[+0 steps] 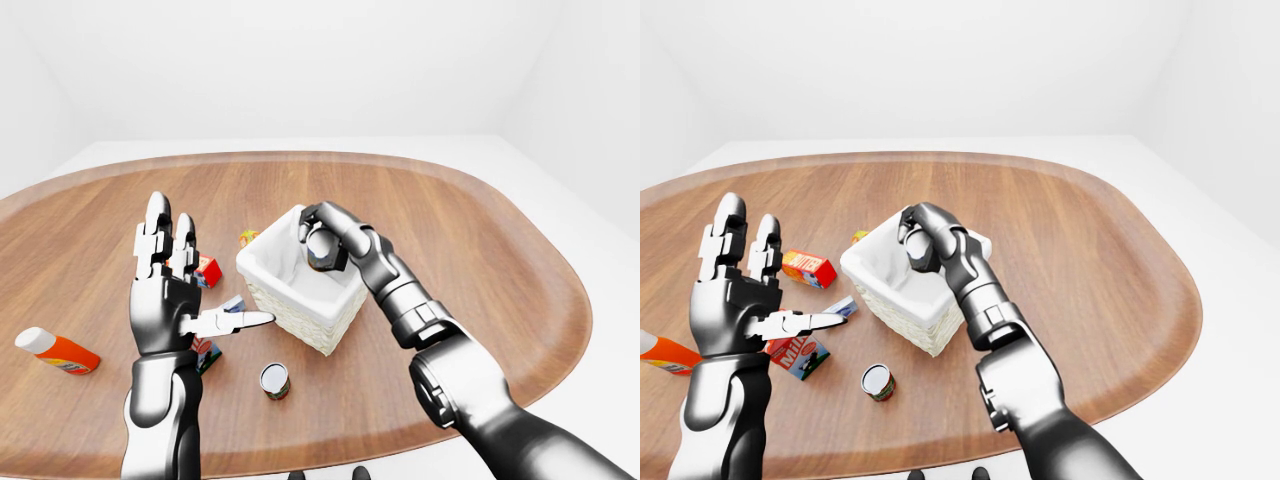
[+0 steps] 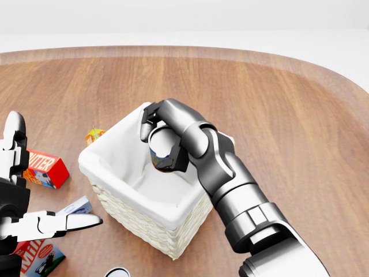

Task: Pick up the alphabet soup, and put it in the basket.

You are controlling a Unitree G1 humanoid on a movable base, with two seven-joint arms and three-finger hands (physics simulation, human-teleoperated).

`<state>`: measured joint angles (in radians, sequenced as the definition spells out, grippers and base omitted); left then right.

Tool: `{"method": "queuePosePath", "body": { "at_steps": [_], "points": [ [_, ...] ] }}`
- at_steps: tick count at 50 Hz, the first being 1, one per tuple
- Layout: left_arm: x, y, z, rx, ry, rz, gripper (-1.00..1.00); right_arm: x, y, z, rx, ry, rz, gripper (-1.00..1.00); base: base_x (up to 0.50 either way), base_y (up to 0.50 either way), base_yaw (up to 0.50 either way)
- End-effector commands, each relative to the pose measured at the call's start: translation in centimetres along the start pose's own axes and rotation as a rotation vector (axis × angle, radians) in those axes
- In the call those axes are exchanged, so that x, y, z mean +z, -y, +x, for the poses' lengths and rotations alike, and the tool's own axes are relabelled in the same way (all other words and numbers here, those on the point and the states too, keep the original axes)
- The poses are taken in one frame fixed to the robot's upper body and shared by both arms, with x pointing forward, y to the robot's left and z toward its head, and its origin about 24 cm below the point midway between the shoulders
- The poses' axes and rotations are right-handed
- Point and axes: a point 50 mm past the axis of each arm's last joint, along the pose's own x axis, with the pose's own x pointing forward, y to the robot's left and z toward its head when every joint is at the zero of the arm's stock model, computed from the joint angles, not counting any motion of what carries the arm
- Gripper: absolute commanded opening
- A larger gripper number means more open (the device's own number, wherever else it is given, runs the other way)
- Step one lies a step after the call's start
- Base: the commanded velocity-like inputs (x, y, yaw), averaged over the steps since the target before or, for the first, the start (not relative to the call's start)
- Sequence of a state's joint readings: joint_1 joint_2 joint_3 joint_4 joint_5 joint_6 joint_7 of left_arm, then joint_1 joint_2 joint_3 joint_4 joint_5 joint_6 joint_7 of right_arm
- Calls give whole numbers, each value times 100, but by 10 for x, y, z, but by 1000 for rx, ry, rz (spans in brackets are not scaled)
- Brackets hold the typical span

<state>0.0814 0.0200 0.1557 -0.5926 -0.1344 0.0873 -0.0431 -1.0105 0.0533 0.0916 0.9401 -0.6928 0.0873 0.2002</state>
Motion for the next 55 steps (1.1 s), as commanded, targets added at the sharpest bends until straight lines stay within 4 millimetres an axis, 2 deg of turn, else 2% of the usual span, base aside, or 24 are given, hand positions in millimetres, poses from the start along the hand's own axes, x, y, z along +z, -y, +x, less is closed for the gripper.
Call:
{"method": "queuePosePath", "body": {
  "at_steps": [1,19,20,21,22,50,53,55],
  "points": [
    [1,0,0,0,5,-1,100,5,3,0,-13,22,17,-100,0,0,0],
    [-1,0,0,-1,-4,0,100,3,0,0,-3,15,11,-100,0,0,0],
    [-1,0,0,-1,-4,0,100,3,0,0,-3,13,10,-79,0,0,0],
    [-1,0,0,-1,-4,1,100,3,0,0,-2,12,8,-47,0,0,0],
    [-1,0,0,-1,-3,0,100,2,-2,0,8,8,0,100,0,0,0],
    [-2,1,0,-1,-10,1,100,-3,-5,0,21,-12,-1,100,0,0,0],
    [-3,1,0,-2,-12,1,100,0,-3,0,18,1,-7,100,0,0,0],
    [-2,1,0,-2,-9,1,100,7,5,-1,-1,29,-10,100,0,0,0]
  ]
}}
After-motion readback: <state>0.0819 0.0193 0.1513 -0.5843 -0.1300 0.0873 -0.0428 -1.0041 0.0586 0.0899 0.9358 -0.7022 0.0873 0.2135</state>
